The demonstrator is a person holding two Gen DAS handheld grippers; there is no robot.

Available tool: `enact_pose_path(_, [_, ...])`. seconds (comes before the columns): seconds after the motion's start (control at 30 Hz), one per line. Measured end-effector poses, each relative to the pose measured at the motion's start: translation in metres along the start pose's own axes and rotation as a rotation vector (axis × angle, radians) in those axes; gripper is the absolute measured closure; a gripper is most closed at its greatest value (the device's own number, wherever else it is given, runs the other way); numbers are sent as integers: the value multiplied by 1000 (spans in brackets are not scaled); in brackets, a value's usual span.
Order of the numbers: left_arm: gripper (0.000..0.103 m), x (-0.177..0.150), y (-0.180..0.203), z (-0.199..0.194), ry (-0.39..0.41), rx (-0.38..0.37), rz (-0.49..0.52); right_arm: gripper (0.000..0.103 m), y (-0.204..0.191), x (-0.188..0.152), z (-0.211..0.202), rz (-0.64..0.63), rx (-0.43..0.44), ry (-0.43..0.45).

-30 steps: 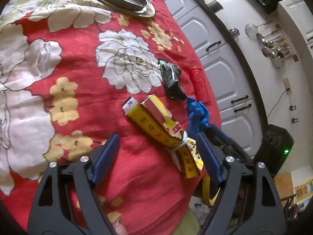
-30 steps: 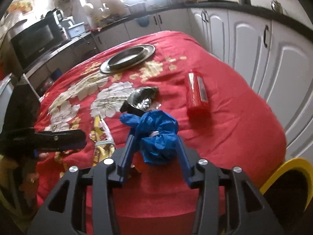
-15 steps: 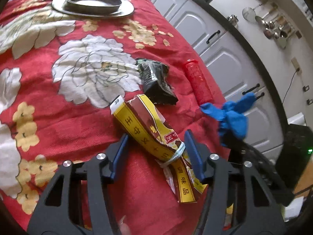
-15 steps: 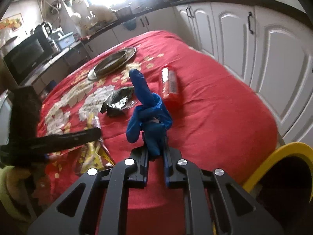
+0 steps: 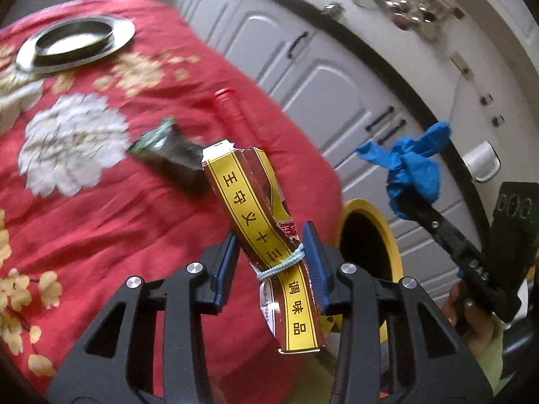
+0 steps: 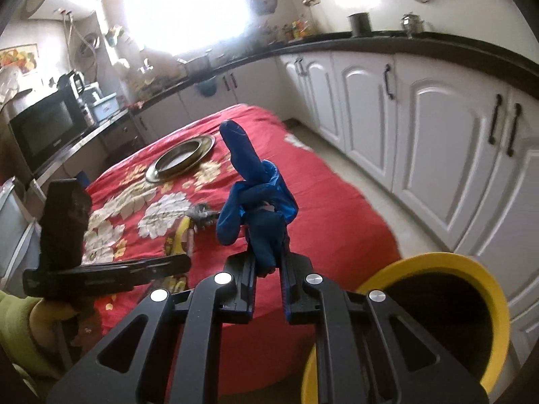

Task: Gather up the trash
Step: 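Carry the blue cloth and yellow packet over the yellow bin with both grippers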

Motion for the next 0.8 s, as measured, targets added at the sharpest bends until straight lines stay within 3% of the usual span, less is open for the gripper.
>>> enact_pose_path(0.3, [73, 4, 62, 6, 7, -62, 156, 91, 42, -10, -29, 77, -87, 45])
enact_pose_path(0.8, [73, -26, 127, 55, -87, -127, 329, 91, 109, -42, -66, 197, -219, 63])
Point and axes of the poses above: each gripper's, at about its wrist camera, not at the fingertips, and z roughly the way its jaws point, y to its right, x to its top, the point moved 6 cm from there along z, roughly the way its jaws point, and after that the axes turned 10 degrees about -x, right-handed, at the moved point
